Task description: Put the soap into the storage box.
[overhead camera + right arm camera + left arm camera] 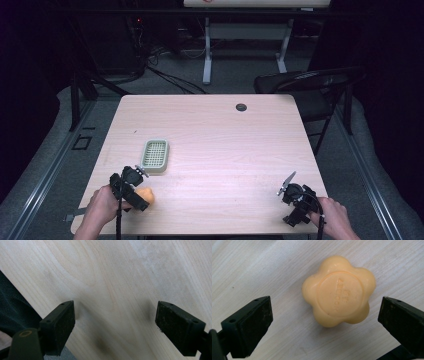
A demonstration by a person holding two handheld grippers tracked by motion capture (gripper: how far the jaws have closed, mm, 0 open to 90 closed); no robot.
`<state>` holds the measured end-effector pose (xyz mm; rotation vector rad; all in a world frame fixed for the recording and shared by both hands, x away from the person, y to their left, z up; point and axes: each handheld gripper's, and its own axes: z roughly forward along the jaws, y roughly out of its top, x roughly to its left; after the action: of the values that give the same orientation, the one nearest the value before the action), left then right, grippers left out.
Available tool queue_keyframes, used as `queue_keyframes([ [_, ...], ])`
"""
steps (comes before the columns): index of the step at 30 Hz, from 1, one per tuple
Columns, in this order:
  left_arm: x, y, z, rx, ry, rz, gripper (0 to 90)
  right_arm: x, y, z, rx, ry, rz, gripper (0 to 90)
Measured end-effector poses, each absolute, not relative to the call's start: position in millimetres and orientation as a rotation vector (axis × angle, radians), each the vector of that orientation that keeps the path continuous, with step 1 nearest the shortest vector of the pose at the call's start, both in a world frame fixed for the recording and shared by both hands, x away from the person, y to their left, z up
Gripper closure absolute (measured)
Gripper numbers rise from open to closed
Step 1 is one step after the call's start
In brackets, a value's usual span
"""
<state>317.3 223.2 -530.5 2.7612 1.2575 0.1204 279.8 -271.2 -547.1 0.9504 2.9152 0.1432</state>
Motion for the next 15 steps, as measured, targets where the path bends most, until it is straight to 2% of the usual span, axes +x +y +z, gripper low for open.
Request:
queue_keyframes([
  [8, 322.6, 218.8, -535.2, 2.774, 1.248, 0.099, 0.0, 280.4, -271.0, -546.9, 0.937, 2.926, 0.128, 15.9],
  [13, 325.2, 215.6, -537.7, 2.791, 1.248, 0.086, 3.9, 280.0, -271.0, -548.0, 0.950, 2.923, 0.144, 15.9],
  [15, 326.4, 214.9, -538.8, 2.801, 1.246, 0.080, 8.1, 280.2, -270.8, -547.9, 0.947, 2.925, 0.133, 15.9],
])
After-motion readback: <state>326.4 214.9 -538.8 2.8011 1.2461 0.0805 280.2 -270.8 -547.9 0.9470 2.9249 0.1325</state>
